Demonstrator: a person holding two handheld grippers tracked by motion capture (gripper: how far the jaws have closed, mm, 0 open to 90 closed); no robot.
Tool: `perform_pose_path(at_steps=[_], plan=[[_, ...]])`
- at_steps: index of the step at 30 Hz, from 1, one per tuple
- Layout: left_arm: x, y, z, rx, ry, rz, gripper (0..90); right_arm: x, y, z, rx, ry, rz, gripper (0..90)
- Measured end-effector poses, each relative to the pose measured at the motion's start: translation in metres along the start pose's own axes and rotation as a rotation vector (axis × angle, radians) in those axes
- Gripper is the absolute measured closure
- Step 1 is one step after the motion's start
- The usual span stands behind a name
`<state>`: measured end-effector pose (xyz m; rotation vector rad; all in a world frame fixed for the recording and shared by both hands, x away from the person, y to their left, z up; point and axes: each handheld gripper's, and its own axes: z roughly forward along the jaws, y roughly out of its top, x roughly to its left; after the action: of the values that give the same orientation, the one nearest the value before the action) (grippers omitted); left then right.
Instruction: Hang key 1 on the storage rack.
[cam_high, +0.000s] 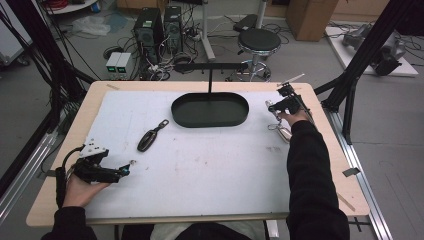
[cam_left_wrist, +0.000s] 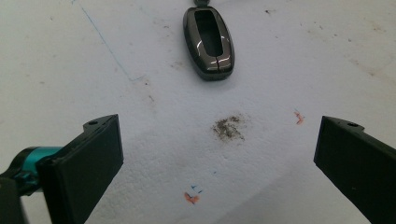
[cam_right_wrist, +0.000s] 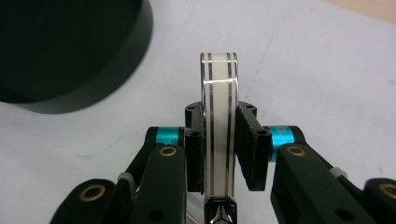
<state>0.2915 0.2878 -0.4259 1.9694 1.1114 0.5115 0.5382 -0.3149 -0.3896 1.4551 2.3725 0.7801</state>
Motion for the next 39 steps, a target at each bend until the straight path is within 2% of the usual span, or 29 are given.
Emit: perform_pose_path(at_steps=[1, 2, 5, 6, 13, 14, 16, 18, 25, 30, 39], plan=[[0.0, 0.0, 0.0, 0.001, -0.002, 0.0, 1.8, 0.0, 0.0, 0.0, 0.0, 0.0, 0.0, 75.0], [0.0, 0.0, 0.0, -0.003, -0.002, -0.001, 1.8, -0.002, -0.001, -0.01, -0.034, 0.011, 0.008, 75.0], [-0.001, 0.0, -0.001, -0.004, -0.002, -0.002, 1.8, -0.004, -0.002, -0.018, -0.053, 0.026, 0.015, 75.0], [0.0, 0.0, -0.001, -0.003, -0.003, 0.0, 1.8, -0.005, -0.002, -0.025, -0.079, 0.05, 0.023, 75.0], [-0.001, 0.0, 0.0, -0.004, -0.005, -0.005, 1.8, -0.005, 0.0, -0.041, -0.133, 0.101, 0.025, 75.0], [-0.001, 0.0, 0.0, -0.004, -0.007, -0.006, 1.8, -0.006, 0.001, -0.046, -0.159, 0.125, 0.034, 75.0], [0.0, 0.0, 0.0, -0.004, -0.01, -0.007, 1.8, -0.006, 0.002, -0.05, -0.18, 0.152, 0.037, 75.0], [0.0, 0.0, 0.0, -0.003, -0.011, -0.006, 1.7, -0.005, 0.003, -0.053, -0.185, 0.155, 0.036, 75.0], [0.001, 0.0, 0.001, -0.003, -0.011, -0.009, 1.7, 0.006, 0.015, -0.071, -0.224, 0.174, -0.025, 75.0], [0.001, 0.0, 0.001, -0.005, -0.013, -0.009, 1.8, 0.017, 0.025, -0.087, -0.268, 0.213, -0.071, 74.9], [0.002, 0.0, 0.002, -0.003, -0.015, -0.01, 1.7, 0.035, 0.04, -0.099, -0.274, 0.225, -0.136, 74.9]])
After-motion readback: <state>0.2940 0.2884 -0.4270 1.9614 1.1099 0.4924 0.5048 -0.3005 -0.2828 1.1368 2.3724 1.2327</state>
